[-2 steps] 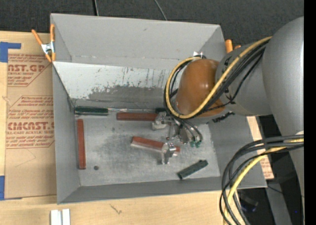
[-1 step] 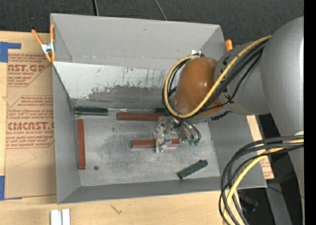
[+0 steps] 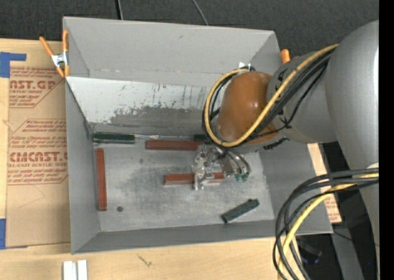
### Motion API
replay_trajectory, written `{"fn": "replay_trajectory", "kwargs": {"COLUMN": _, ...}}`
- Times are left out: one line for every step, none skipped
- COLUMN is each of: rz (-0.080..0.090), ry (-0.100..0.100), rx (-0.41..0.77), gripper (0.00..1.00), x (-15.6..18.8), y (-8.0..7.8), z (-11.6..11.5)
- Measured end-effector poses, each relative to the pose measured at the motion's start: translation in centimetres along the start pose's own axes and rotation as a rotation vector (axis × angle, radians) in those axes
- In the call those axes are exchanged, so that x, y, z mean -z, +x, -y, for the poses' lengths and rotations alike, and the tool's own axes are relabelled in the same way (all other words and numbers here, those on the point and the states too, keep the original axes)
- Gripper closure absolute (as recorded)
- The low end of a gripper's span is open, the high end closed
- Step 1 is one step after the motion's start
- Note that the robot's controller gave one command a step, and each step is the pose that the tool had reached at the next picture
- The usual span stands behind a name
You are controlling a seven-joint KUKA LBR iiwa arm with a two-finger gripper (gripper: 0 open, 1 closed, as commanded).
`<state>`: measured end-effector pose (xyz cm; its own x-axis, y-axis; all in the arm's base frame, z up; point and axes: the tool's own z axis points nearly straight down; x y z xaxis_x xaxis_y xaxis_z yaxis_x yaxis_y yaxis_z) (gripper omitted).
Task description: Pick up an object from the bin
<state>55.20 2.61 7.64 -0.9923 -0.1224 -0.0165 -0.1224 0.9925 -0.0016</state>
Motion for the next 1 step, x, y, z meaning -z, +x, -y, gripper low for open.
{"fn": "replay_trajectory", "kwargs": {"rz": -0.008, "ry": -0.001, "rx": 0.014, "gripper": 1.00, "x": 16.03, "y": -0.53, "z": 0.20}}
